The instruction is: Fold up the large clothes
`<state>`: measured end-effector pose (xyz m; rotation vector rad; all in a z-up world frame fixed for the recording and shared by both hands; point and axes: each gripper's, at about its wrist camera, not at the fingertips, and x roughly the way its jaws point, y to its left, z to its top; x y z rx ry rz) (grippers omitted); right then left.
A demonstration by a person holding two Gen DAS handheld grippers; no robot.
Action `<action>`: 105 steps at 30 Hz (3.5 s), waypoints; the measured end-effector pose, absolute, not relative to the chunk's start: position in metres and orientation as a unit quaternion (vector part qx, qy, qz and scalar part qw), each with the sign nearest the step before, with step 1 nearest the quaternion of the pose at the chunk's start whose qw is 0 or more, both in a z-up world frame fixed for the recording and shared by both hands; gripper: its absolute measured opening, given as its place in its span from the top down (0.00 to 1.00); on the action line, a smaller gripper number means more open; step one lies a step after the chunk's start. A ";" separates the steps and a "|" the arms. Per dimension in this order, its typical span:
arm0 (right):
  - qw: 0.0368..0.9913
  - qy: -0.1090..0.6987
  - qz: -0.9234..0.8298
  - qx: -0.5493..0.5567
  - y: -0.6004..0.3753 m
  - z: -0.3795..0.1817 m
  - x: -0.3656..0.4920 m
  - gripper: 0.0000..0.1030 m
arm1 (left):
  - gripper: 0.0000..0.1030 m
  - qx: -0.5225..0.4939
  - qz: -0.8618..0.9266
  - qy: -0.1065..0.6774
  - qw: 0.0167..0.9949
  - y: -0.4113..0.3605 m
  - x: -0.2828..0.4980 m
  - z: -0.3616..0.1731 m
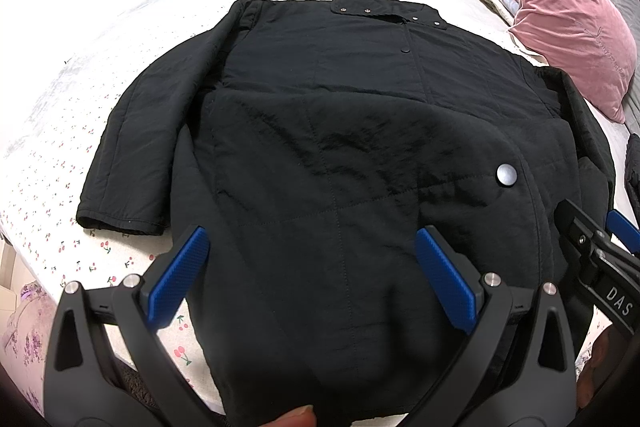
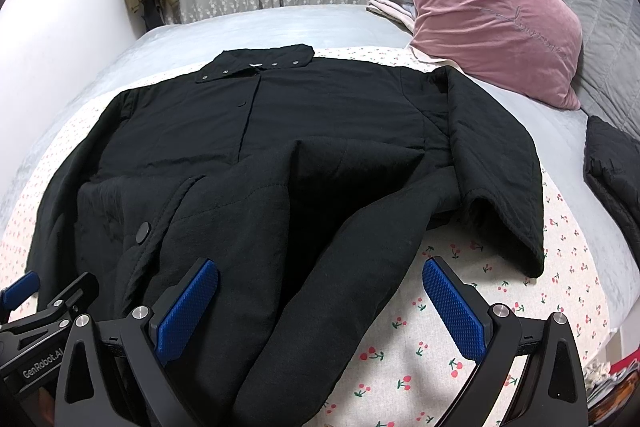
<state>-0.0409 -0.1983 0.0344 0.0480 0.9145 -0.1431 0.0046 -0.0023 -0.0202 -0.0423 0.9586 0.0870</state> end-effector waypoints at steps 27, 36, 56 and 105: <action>0.913 0.406 -0.006 0.049 -0.227 0.037 -0.060 0.00 | 0.00 -0.061 -0.021 0.500 0.864 0.050 0.004 -0.042; 0.897 0.425 0.032 0.117 -0.272 0.016 -0.068 0.00 | 0.00 -0.098 -0.085 0.517 0.846 0.085 -0.013 -0.069; 0.771 0.463 0.154 0.410 -0.324 -0.045 -0.056 0.00 | 0.00 -0.180 -0.171 0.508 0.825 0.121 -0.038 -0.085; 0.873 0.470 0.024 0.125 -0.226 -0.009 0.014 0.16 | 0.88 -0.074 -0.006 0.486 0.871 0.220 0.015 -0.018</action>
